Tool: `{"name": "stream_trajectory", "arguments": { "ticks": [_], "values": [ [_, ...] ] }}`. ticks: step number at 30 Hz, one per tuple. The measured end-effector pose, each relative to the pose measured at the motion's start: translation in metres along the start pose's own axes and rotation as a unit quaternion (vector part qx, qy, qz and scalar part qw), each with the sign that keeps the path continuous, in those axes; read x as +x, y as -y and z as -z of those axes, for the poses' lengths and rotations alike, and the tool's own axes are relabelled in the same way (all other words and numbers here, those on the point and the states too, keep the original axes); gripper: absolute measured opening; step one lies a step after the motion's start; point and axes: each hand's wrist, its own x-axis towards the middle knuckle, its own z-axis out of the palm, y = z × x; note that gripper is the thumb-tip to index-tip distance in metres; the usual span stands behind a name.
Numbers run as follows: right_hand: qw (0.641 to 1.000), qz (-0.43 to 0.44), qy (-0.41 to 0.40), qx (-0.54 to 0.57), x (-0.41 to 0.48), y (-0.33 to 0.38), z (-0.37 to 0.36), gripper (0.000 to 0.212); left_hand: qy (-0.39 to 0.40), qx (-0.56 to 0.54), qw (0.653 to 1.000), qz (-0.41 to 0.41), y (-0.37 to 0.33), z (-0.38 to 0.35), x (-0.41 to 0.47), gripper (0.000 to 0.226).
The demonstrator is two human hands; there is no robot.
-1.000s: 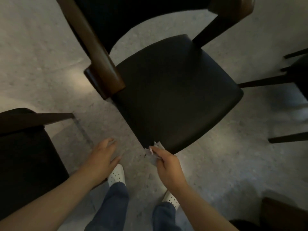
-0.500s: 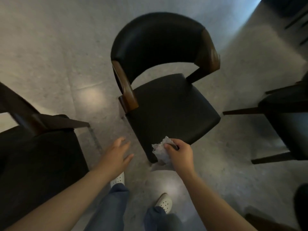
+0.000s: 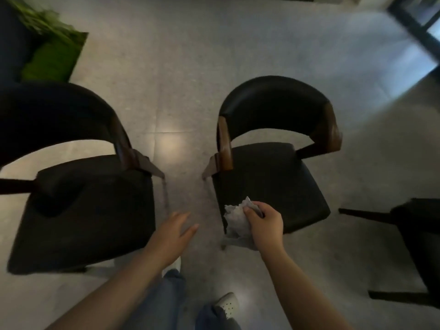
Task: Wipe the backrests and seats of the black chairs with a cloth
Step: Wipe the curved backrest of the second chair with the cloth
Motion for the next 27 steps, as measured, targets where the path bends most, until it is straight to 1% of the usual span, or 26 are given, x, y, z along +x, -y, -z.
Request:
{"name": "stream_trajectory", "arguments": {
  "ticks": [4,7,9,11,14,16,19,22,25,26,27],
  "values": [
    [0.998,0.020,0.053,-0.017,-0.006,0.032,-0.031,0.012,-0.026,-0.063,0.997,0.028,0.018,0.032,-0.017,0.041],
    [0.995,0.042,0.077,-0.040,-0.010,0.053,-0.063,0.010,-0.042,-0.103,0.993,0.040,0.042,0.056,-0.022,0.033],
    [0.993,0.059,0.090,-0.054,-0.012,0.067,-0.088,0.011,-0.054,-0.129,0.988,0.064,0.058,0.074,-0.024,0.030],
    [0.989,0.077,0.106,-0.071,-0.015,0.081,-0.114,0.014,-0.066,-0.142,0.984,0.082,0.077,0.089,-0.025,0.034],
    [0.984,0.095,0.119,-0.087,-0.018,0.099,-0.157,0.012,-0.071,-0.161,0.978,0.111,0.107,0.112,-0.026,0.043],
    [0.981,0.103,0.132,-0.097,-0.019,0.110,-0.186,0.012,-0.089,-0.184,0.971,0.126,0.124,0.125,-0.027,0.045],
    [0.977,0.097,0.170,-0.089,-0.022,0.123,-0.224,0.009,-0.116,-0.225,0.954,0.161,0.139,0.138,-0.028,0.051],
    [0.972,0.081,0.210,-0.062,-0.023,0.135,-0.247,0.010,-0.099,-0.281,0.933,0.204,0.146,0.144,-0.032,0.064],
    [0.959,0.084,0.266,-0.055,-0.016,0.144,-0.266,0.010,-0.096,-0.400,0.872,0.264,0.144,0.148,-0.029,0.068],
    [0.955,0.081,0.279,-0.055,-0.012,0.146,-0.272,0.010,-0.094,-0.454,0.843,0.273,0.139,0.152,-0.027,0.069],
    [0.953,0.074,0.289,-0.054,-0.008,0.148,-0.278,0.010,-0.110,-0.526,0.793,0.285,0.134,0.155,-0.022,0.065]
  ]
}}
